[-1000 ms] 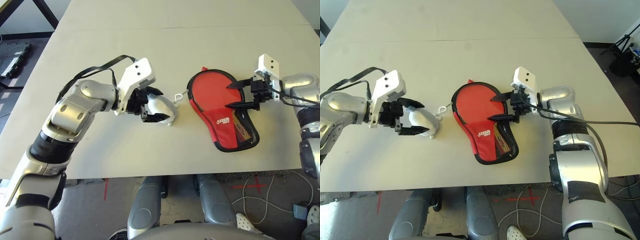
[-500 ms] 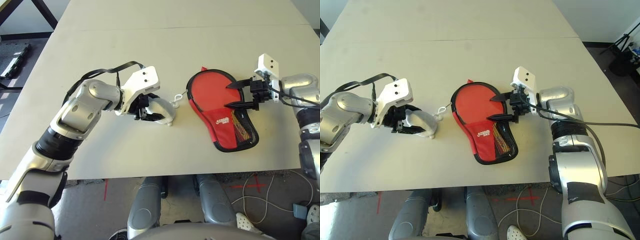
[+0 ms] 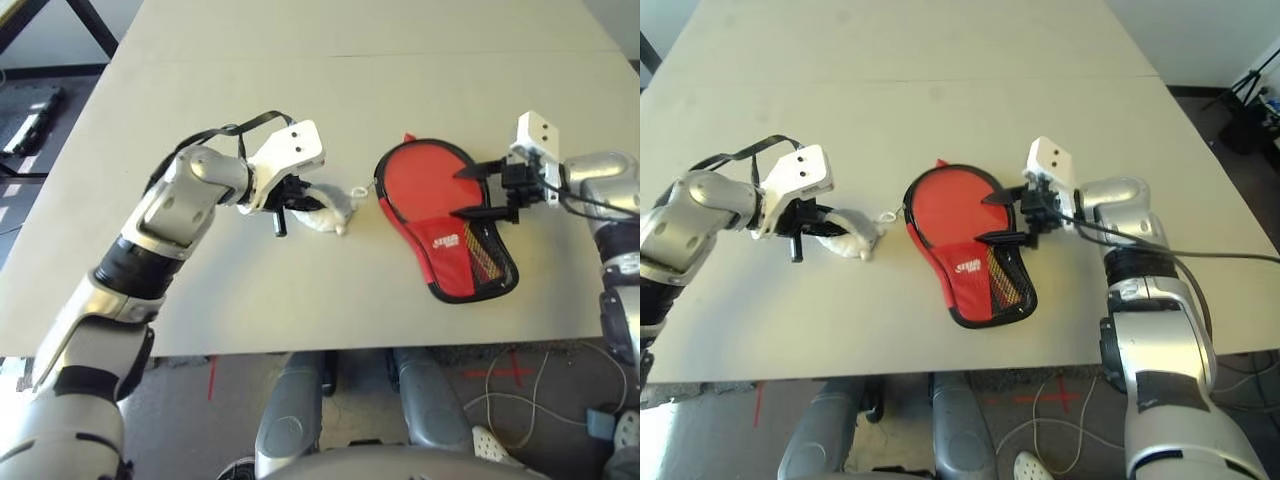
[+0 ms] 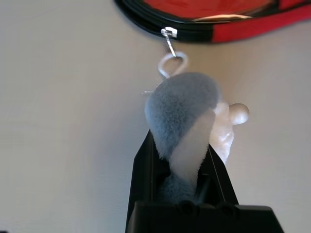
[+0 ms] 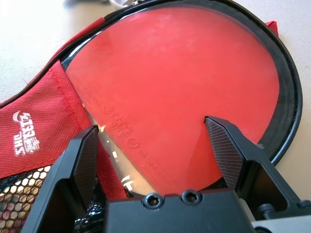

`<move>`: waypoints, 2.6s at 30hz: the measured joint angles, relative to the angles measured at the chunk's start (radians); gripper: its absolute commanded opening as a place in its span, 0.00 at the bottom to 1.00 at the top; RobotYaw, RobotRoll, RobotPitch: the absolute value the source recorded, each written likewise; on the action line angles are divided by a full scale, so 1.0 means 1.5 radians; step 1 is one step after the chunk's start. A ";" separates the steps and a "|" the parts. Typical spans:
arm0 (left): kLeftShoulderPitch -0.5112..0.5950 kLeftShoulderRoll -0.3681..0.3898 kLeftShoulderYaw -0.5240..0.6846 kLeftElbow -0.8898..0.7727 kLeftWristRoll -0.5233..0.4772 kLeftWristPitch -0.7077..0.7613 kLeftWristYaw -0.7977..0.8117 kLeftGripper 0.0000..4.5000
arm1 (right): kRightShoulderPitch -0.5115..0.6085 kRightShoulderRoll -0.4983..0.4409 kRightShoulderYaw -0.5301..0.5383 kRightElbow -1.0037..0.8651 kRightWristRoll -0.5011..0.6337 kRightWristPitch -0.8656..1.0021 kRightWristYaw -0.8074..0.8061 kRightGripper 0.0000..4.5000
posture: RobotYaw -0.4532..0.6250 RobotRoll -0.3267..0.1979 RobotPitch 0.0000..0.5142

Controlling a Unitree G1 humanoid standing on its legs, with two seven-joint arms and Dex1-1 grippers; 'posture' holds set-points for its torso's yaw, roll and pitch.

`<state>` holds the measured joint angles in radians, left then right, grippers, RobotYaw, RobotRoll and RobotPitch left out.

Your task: Store the ping-pong paddle in its case and zip it.

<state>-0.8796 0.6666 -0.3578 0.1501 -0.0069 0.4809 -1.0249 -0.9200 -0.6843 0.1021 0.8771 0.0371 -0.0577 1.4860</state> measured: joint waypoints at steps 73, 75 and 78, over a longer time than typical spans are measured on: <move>-0.458 -0.531 0.247 0.756 0.043 -0.377 0.302 0.87 | 0.122 -0.023 -0.027 -0.180 0.042 0.064 -0.068 1.00 | 0.24 0.62 0.56; -0.462 -0.531 0.254 0.748 0.028 -0.376 0.293 0.99 | 0.121 -0.021 -0.027 -0.178 0.042 0.063 -0.069 1.00 | 0.24 0.62 0.56; -0.462 -0.531 0.256 0.746 0.019 -0.369 0.279 0.99 | 0.119 -0.020 -0.027 -0.175 0.042 0.062 -0.070 1.00 | 0.25 0.62 0.55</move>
<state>-1.5730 -0.1304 0.0261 1.2698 0.0215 -0.0731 -0.6057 -0.7421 -0.7147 0.0611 0.6145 0.0994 0.0359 1.3811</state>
